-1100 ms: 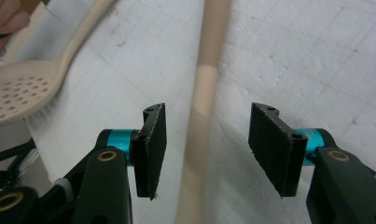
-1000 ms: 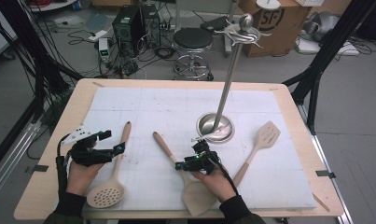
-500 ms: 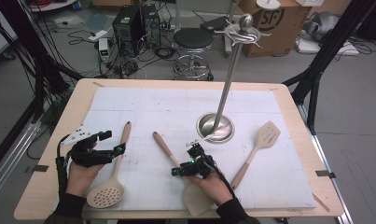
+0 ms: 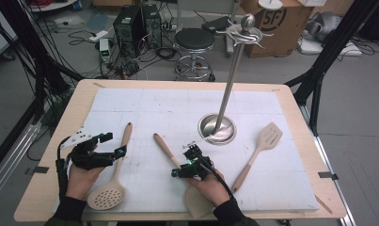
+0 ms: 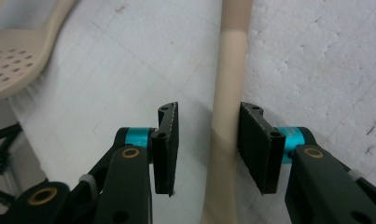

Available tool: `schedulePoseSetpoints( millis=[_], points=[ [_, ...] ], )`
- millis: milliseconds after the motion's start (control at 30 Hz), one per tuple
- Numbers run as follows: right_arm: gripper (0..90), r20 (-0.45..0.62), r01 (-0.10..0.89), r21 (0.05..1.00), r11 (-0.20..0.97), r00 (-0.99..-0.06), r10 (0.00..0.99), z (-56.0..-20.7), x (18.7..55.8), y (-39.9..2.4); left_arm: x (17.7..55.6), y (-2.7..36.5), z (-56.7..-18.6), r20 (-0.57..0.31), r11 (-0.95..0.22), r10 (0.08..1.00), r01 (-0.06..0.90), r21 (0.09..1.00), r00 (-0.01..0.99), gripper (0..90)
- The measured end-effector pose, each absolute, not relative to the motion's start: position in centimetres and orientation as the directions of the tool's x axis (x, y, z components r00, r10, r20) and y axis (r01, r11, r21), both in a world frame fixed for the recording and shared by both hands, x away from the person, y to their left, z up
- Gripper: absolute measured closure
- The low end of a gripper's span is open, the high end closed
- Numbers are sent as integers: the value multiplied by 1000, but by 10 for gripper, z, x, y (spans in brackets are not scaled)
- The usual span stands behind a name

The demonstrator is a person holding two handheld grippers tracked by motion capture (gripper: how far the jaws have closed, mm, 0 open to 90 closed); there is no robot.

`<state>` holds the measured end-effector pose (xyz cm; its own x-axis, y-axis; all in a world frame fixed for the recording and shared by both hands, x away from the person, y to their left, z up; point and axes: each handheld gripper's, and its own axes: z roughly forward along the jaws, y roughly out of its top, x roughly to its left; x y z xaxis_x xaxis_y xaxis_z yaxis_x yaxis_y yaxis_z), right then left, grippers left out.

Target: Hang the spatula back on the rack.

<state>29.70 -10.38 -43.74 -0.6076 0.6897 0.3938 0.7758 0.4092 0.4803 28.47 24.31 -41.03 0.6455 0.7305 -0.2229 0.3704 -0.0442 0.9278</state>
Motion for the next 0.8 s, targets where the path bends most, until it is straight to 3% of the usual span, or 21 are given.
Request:
schedulePoseSetpoints(
  millis=[100, 167, 200, 267, 600, 800],
  points=[
    [606, 341, 775, 468, 424, -601, 723, -434, 294, -96, 284, 242, -411, -224, -46, 730, 372, 927, 646, 147],
    [651, 292, 764, 466, 446, -609, 738, -433, 293, -92, 284, 242, -411, -224, -47, 729, 374, 926, 647, 147],
    [724, 259, 755, 469, 458, -614, 746, -433, 292, -91, 284, 242, -411, -223, -48, 729, 374, 926, 647, 147],
    [747, 238, 745, 476, 467, -620, 747, -433, 292, -91, 284, 241, -412, -223, -50, 728, 376, 925, 648, 147],
    [767, 224, 737, 483, 472, -625, 748, -433, 290, -91, 284, 239, -412, -222, -56, 725, 377, 925, 652, 147],
    [784, 279, 745, 488, 455, -627, 727, -435, 295, -98, 285, 237, -413, -216, -71, 724, 382, 922, 655, 147]
  ],
)
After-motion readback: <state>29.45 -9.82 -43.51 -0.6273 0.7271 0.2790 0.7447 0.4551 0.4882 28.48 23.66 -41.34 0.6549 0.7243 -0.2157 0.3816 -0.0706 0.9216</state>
